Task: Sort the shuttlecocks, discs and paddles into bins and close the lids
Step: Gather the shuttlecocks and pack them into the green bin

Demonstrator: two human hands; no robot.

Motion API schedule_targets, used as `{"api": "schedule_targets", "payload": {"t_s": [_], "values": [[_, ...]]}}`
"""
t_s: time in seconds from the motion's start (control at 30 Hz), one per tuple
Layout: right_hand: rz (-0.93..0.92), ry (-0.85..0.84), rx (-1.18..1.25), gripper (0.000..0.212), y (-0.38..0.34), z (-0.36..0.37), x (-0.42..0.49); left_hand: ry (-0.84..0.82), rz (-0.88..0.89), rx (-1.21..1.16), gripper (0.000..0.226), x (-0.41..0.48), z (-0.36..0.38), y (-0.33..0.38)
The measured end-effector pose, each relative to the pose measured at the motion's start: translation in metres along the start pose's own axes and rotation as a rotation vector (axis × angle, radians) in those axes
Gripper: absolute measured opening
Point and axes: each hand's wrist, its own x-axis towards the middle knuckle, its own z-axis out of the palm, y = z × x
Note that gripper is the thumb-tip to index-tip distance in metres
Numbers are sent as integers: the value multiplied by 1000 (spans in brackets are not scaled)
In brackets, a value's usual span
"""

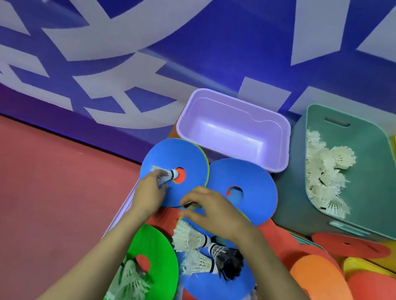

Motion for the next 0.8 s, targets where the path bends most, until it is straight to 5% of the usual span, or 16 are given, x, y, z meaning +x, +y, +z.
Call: {"api": "schedule_targets", "payload": {"t_s": [0.23, 0.5, 0.8], "values": [[-37, -243, -99, 29, 10, 15, -16, 137, 136, -43, 23, -28, -6, 11], [157, -138, -156, 27, 12, 13, -27, 214, 203, -73, 13, -63, -5, 16], [115, -50, -116, 21, 13, 5, -42, 254, 213, -120, 15, -84, 5, 29]]}}
